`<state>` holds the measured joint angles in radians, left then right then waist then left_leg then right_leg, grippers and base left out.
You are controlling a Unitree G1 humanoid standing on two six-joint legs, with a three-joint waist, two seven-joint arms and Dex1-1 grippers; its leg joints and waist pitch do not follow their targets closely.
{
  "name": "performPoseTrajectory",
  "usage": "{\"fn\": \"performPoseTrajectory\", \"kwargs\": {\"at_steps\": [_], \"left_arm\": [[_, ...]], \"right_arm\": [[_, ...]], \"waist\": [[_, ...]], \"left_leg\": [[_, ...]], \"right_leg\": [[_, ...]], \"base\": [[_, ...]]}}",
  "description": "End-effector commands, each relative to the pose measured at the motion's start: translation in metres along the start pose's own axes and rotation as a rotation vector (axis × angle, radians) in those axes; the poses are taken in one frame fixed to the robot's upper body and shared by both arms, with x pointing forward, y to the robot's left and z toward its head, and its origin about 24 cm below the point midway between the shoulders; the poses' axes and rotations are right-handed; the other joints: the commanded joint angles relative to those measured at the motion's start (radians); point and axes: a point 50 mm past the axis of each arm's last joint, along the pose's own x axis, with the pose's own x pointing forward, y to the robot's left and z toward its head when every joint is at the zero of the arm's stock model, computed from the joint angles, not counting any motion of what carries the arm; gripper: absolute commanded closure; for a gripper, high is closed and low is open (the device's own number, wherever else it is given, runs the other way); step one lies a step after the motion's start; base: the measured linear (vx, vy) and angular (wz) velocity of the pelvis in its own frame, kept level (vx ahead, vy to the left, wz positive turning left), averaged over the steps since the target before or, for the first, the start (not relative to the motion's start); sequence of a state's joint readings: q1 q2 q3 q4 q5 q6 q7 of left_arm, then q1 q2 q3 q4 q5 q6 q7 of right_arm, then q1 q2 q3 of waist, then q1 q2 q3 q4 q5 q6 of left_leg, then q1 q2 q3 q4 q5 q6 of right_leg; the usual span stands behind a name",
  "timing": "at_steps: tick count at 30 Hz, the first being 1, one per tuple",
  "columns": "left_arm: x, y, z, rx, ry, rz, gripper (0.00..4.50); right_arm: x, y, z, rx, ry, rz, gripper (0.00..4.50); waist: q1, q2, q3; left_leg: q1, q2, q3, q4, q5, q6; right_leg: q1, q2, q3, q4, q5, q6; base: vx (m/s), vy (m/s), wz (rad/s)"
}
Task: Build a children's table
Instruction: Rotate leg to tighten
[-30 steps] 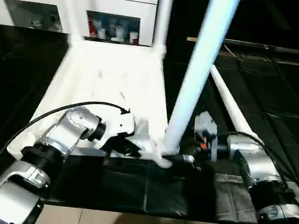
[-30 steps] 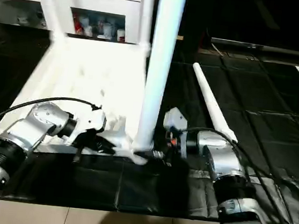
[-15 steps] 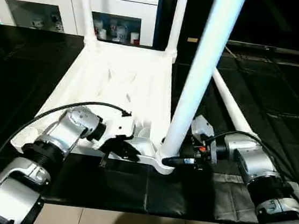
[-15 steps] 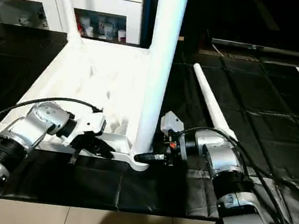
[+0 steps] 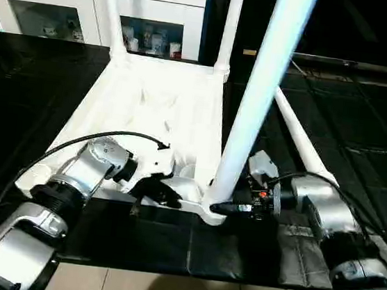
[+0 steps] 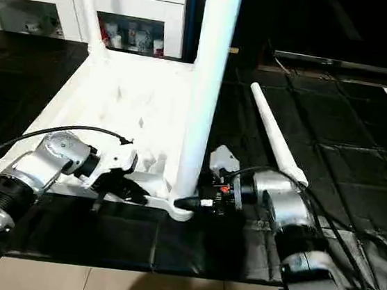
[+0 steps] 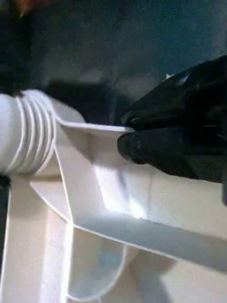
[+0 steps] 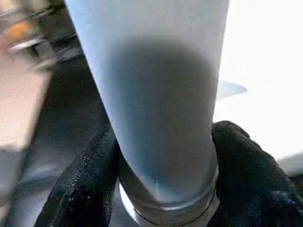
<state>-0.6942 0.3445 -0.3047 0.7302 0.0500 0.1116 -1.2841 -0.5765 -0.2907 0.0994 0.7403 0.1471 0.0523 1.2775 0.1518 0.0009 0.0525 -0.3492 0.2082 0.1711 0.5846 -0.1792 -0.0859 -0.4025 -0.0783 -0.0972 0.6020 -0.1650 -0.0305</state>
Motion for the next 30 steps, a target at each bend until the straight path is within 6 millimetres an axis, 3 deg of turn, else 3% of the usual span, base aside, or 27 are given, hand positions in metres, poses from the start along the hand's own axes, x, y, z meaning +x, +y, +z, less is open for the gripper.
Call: {"fn": "performPoseTrajectory", "kwargs": {"at_steps": [1,4,6,8,11,12,14,18,24,25,29,30], "left_arm": [[0.012,0.007,0.021,-0.069,-0.119,0.129,4.50],[0.023,0.009,0.035,-0.165,-0.198,0.245,4.50],[0.027,0.009,0.040,-0.196,-0.223,0.285,4.50],[0.032,0.009,0.046,-0.228,-0.245,0.333,4.50],[0.042,0.005,0.056,-0.231,-0.259,0.377,4.50],[0.045,0.002,0.060,-0.220,-0.254,0.377,4.50],[0.049,-0.002,0.061,-0.180,-0.233,0.363,4.50],[0.048,-0.005,0.054,-0.159,-0.167,0.352,4.50],[0.040,-0.005,0.044,-0.160,-0.131,0.355,4.50],[0.038,-0.005,0.042,-0.149,-0.121,0.352,4.50],[0.027,-0.002,0.032,-0.107,-0.087,0.330,4.50],[0.021,0.000,0.027,-0.086,-0.067,0.317,4.50]], "right_arm": [[0.027,0.007,-0.004,0.051,-0.025,-0.061,1.91],[0.051,0.009,-0.002,0.176,-0.105,-0.227,1.91],[0.061,0.010,0.002,0.222,-0.138,-0.276,1.91],[0.071,0.010,0.006,0.273,-0.168,-0.321,1.91],[0.083,0.009,0.012,0.317,-0.185,-0.392,1.92],[0.086,0.009,0.013,0.318,-0.182,-0.414,1.92],[0.087,0.008,0.013,0.319,-0.182,-0.437,1.92],[0.081,0.007,0.010,0.267,-0.171,-0.473,1.39],[0.062,0.000,0.004,0.230,-0.170,-0.518,0.86],[0.058,-0.001,0.003,0.213,-0.171,-0.515,0.62],[0.036,-0.004,0.001,0.130,-0.161,-0.472,0.53],[0.025,-0.005,-0.001,0.089,-0.149,-0.439,0.26]], "waist": [[-0.008,-0.001,-0.062],[-0.040,-0.006,-0.061],[-0.048,-0.005,-0.064],[-0.053,-0.001,-0.065],[-0.055,-0.006,-0.071],[-0.056,-0.003,-0.073],[-0.056,-0.006,-0.074],[-0.056,-0.002,-0.073],[-0.058,0.003,-0.071],[-0.058,0.003,-0.072],[-0.055,0.001,-0.073],[-0.055,0.001,-0.073]], "left_leg": [[0.005,0.028,-0.006,-0.074,-0.251,0.015],[-0.002,0.020,-0.012,-0.076,-0.258,0.000],[-0.001,0.015,-0.009,-0.071,-0.242,0.012],[-0.001,0.015,-0.007,-0.070,-0.219,0.025],[-0.008,0.014,-0.003,-0.067,-0.154,0.044],[-0.010,0.017,-0.005,-0.068,-0.127,0.048],[-0.009,0.015,-0.001,-0.065,-0.111,0.061],[-0.009,0.016,0.000,-0.066,-0.104,0.076],[-0.005,0.019,-0.001,-0.068,-0.137,0.063],[-0.006,0.018,-0.001,-0.068,-0.133,0.063],[-0.007,0.018,-0.001,-0.066,-0.121,0.078],[-0.006,0.018,0.001,-0.065,-0.123,0.082]], "right_leg": [[0.052,-0.074,0.048,-0.083,-0.391,-0.158],[0.055,-0.078,0.044,-0.093,-0.478,-0.116],[0.052,-0.076,0.044,-0.099,-0.475,-0.113],[0.051,-0.074,0.046,-0.096,-0.435,-0.124],[0.056,-0.069,0.048,-0.085,-0.327,-0.145],[0.059,-0.069,0.048,-0.077,-0.272,-0.161],[0.058,-0.067,0.048,-0.074,-0.227,-0.174],[0.060,-0.067,0.050,-0.070,-0.174,-0.191],[0.060,-0.069,0.051,-0.074,-0.211,-0.186],[0.060,-0.068,0.051,-0.073,-0.202,-0.187],[0.063,-0.068,0.051,-0.068,-0.158,-0.198],[0.063,-0.066,0.051,-0.068,-0.152,-0.200]], "base": [[0.000,0.000,0.00],[0.000,0.000,0.00],[0.000,0.000,0.00],[0.000,0.000,0.00],[0.000,0.000,0.00],[0.000,0.000,0.00],[0.000,0.000,0.00],[0.000,0.000,0.00],[0.000,0.000,0.00],[0.000,0.000,0.00],[0.000,0.000,0.00],[0.000,0.000,0.00]]}}
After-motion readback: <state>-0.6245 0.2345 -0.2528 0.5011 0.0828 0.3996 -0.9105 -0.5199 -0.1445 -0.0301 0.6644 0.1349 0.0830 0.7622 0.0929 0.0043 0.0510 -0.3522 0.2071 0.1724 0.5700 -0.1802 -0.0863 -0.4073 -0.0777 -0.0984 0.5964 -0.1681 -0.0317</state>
